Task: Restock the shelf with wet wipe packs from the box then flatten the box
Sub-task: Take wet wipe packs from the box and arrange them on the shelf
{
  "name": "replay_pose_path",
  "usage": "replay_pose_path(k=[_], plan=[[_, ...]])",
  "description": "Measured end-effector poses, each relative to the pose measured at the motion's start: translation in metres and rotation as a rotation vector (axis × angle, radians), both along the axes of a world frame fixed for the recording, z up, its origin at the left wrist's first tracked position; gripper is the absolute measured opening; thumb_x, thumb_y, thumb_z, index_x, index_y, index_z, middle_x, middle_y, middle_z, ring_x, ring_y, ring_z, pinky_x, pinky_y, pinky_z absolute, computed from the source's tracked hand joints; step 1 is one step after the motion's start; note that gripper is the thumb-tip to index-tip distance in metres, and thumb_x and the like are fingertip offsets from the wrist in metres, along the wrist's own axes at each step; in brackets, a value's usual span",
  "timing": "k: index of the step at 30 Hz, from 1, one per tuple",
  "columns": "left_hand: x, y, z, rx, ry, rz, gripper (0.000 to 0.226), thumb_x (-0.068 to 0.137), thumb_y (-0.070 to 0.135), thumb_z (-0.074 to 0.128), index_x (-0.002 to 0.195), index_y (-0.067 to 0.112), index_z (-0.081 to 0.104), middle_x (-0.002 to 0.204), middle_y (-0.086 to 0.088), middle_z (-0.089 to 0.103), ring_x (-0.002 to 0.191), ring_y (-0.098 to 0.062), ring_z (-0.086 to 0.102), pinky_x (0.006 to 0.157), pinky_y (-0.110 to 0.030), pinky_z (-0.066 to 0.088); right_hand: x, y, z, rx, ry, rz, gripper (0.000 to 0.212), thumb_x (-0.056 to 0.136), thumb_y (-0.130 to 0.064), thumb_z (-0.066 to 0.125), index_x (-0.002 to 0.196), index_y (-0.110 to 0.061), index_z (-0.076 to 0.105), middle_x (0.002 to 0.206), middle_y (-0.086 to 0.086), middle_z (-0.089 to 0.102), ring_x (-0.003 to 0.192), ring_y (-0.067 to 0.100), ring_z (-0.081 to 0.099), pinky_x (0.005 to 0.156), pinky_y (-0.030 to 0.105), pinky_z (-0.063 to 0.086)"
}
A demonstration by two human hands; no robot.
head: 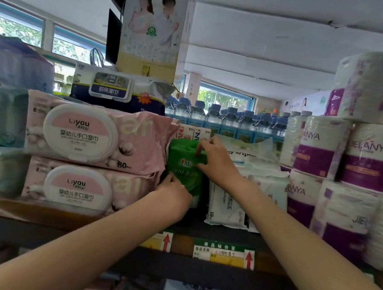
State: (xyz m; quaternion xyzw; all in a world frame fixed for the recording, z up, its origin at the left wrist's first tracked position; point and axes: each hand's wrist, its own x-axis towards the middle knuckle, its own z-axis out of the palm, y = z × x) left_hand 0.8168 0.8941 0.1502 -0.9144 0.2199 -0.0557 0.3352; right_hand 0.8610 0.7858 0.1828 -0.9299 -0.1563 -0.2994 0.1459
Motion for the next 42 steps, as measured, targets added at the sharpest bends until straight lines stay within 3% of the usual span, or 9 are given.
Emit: replay_pose_path(k=[4, 8, 13, 17, 21, 24, 34, 37, 42], plan=[[0.009, -0.006, 0.004, -0.031, 0.04, 0.037, 0.054, 0.095, 0.016, 0.042, 0.146, 0.02, 0.023, 0.15, -0.017, 0.024, 0.138, -0.037, 0.021, 0.116, -0.046, 0.012, 0.006, 0.007, -0.003, -0.088, -0.051, -0.05, 0.015, 0.084, 0.0, 0.054, 0.098, -0.004, 0.057, 0.12, 0.013, 0.043, 0.104, 0.03, 0.049, 0.082, 0.027, 0.039], [0.002, -0.008, 0.009, -0.078, -0.038, 0.038, 0.051, 0.095, 0.019, 0.041, 0.143, 0.011, 0.027, 0.149, -0.02, 0.025, 0.138, -0.033, 0.022, 0.117, -0.047, 0.005, -0.007, 0.001, 0.006, -0.281, -0.046, -0.131, 0.018, 0.086, -0.012, 0.054, 0.104, -0.011, 0.058, 0.123, 0.009, 0.043, 0.115, 0.028, 0.043, 0.101, 0.04, 0.03], [0.001, 0.004, 0.008, -0.207, -0.17, -0.139, 0.043, 0.094, 0.018, 0.044, 0.136, 0.012, 0.042, 0.148, -0.016, 0.029, 0.138, -0.029, 0.027, 0.118, -0.045, 0.006, -0.047, -0.033, 0.007, -0.32, -0.253, -0.198, 0.022, 0.09, -0.02, 0.052, 0.107, -0.011, 0.063, 0.121, 0.007, 0.052, 0.119, 0.026, 0.044, 0.103, 0.04, 0.025], [0.002, 0.006, 0.001, -0.249, -0.076, -0.113, 0.045, 0.094, 0.015, 0.043, 0.138, 0.006, 0.038, 0.151, -0.027, 0.014, 0.139, -0.036, 0.024, 0.116, -0.04, 0.02, -0.06, -0.039, -0.022, -0.733, -0.28, -0.089, 0.016, 0.081, -0.028, 0.065, 0.094, -0.02, 0.071, 0.119, 0.006, 0.063, 0.118, 0.028, 0.054, 0.101, 0.052, 0.034], [-0.001, 0.001, 0.001, -0.302, -0.01, -0.003, 0.046, 0.096, 0.011, 0.039, 0.14, 0.001, 0.031, 0.149, -0.036, -0.003, 0.139, -0.043, 0.017, 0.116, -0.043, 0.017, -0.055, -0.033, -0.032, -0.997, -0.052, -0.193, 0.034, 0.095, -0.029, 0.04, 0.126, -0.028, 0.055, 0.146, 0.004, 0.036, 0.144, 0.025, 0.011, 0.11, 0.053, -0.014], [0.002, -0.001, 0.002, -0.348, 0.003, 0.069, 0.049, 0.096, 0.01, 0.038, 0.142, -0.003, 0.025, 0.15, -0.035, -0.007, 0.14, -0.044, 0.011, 0.117, -0.044, 0.011, -0.047, -0.022, -0.034, -1.126, 0.007, -0.245, 0.037, 0.095, -0.03, 0.037, 0.126, -0.024, 0.055, 0.139, 0.002, 0.046, 0.143, 0.026, 0.009, 0.102, 0.054, -0.023], [0.009, -0.006, 0.01, -0.407, -0.042, 0.078, 0.05, 0.097, 0.014, 0.037, 0.144, 0.0, 0.024, 0.15, -0.034, -0.005, 0.139, -0.043, 0.018, 0.115, -0.043, 0.017, -0.031, -0.003, -0.039, -1.033, 0.025, -0.162, 0.042, 0.093, -0.03, 0.041, 0.132, -0.017, 0.048, 0.143, 0.007, 0.041, 0.141, 0.025, 0.016, 0.113, 0.053, -0.011], [0.009, -0.006, 0.018, -0.462, -0.063, 0.014, 0.045, 0.094, 0.008, 0.043, 0.139, 0.003, 0.036, 0.152, -0.03, -0.004, 0.128, -0.041, 0.039, 0.105, -0.043, 0.035, -0.034, -0.012, -0.017, -0.811, -0.061, -0.137, 0.03, 0.091, -0.024, 0.044, 0.114, -0.015, 0.061, 0.124, 0.004, 0.058, 0.131, 0.025, 0.034, 0.115, 0.051, -0.001], [0.019, -0.008, 0.009, -0.528, -0.185, -0.044, 0.055, 0.093, 0.01, 0.047, 0.142, 0.003, 0.023, 0.153, -0.026, -0.005, 0.135, -0.041, 0.022, 0.103, -0.043, 0.037, -0.015, -0.034, 0.018, -0.416, 0.027, -0.175, 0.035, 0.093, -0.017, 0.039, 0.121, -0.02, 0.057, 0.126, 0.002, 0.057, 0.127, 0.024, 0.041, 0.114, 0.049, 0.01]])
